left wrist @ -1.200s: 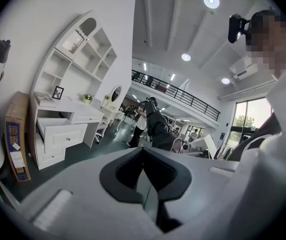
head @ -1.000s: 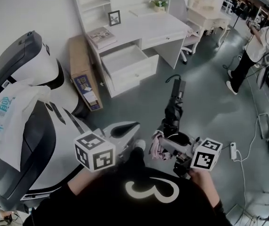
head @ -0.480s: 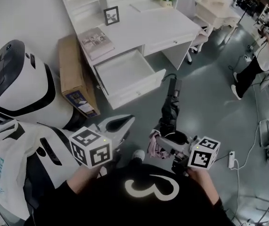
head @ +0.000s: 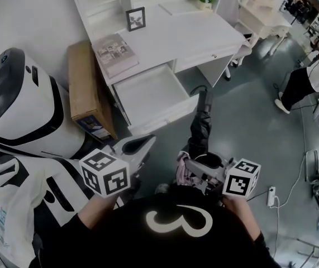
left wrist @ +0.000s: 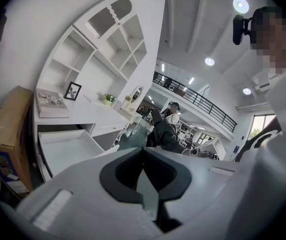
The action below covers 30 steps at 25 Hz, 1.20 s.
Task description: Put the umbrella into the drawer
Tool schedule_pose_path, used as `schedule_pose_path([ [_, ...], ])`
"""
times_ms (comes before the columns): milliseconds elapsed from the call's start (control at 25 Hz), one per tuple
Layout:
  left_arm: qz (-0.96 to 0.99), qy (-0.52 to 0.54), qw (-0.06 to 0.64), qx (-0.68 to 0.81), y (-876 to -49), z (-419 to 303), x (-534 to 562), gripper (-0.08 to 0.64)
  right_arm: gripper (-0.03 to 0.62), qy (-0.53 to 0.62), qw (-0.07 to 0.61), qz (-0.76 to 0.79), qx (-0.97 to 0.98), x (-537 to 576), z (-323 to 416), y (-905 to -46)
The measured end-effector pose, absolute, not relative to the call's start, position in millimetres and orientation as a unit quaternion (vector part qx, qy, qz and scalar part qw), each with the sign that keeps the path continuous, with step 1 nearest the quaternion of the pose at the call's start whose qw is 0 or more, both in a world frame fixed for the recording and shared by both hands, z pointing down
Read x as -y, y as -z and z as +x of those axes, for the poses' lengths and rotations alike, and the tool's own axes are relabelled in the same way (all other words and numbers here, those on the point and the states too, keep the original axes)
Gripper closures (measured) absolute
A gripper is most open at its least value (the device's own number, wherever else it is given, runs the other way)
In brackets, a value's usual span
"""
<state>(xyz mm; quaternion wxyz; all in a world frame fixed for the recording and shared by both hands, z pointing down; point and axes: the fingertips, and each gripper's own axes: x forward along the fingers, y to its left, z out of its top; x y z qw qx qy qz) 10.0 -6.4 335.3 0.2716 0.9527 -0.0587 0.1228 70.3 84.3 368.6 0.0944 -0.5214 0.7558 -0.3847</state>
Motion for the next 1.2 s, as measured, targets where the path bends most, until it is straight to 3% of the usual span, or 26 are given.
schedule_pose_path([
  [600,0.945,-0.097,0.275,0.148,-334,17,89,0.552,0.336,0.380,0.044,-0.464,-0.799,15,112,-376],
  [1200,0.910,-0.094,0.312,0.257,-351,75,201,0.552,0.336,0.380,-0.097,-0.358,-0.847,139,175,-409],
])
